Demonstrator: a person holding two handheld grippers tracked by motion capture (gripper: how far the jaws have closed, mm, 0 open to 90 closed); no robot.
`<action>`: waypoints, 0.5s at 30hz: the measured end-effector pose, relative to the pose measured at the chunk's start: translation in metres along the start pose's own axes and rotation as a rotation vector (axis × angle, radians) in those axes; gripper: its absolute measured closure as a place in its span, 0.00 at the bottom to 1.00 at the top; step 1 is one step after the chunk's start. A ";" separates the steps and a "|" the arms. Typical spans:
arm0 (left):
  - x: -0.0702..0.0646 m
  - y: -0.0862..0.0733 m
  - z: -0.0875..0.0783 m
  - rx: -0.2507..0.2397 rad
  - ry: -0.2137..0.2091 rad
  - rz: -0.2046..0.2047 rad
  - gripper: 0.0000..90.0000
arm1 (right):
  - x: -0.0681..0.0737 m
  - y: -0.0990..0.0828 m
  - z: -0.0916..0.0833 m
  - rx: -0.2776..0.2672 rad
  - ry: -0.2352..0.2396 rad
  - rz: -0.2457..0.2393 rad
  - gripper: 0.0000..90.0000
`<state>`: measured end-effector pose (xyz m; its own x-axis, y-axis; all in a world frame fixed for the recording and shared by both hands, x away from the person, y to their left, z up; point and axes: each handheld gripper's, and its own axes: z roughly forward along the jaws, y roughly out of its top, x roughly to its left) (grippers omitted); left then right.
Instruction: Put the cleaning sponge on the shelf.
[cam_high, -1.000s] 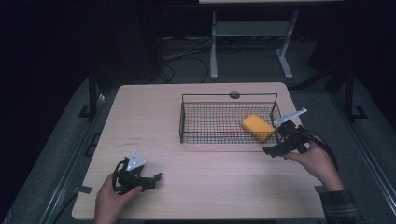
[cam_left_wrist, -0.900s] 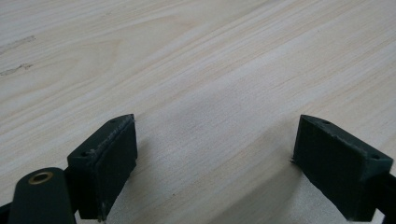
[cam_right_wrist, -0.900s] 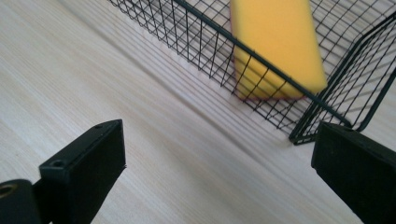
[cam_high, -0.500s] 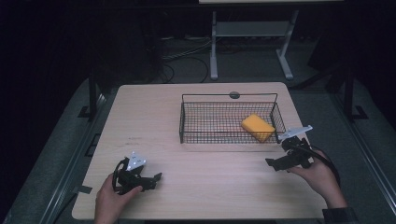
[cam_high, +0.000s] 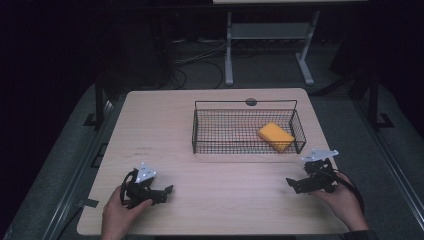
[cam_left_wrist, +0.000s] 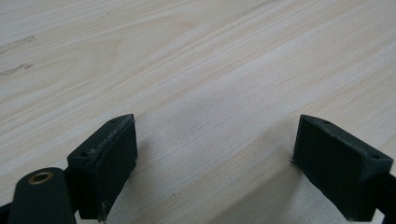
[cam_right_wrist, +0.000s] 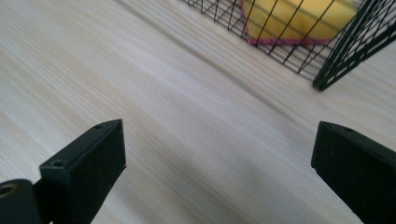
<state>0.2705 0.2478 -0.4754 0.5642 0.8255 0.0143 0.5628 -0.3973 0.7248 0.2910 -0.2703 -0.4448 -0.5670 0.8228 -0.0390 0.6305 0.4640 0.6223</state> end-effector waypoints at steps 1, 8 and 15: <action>0.000 0.000 0.000 -0.001 0.000 -0.001 0.14 | 0.000 -0.002 0.001 -0.002 0.000 0.001 0.03; 0.000 0.000 0.000 -0.001 0.000 -0.001 0.14 | 0.002 -0.015 0.007 -0.019 -0.004 -0.007 0.03; 0.000 0.000 0.000 -0.002 0.000 -0.002 0.14 | 0.003 -0.024 0.012 -0.017 0.006 -0.002 0.03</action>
<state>0.2705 0.2477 -0.4755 0.5632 0.8262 0.0125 0.5630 -0.3947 0.7261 0.2801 -0.2755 -0.4690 -0.5715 0.8198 -0.0359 0.6203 0.4603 0.6351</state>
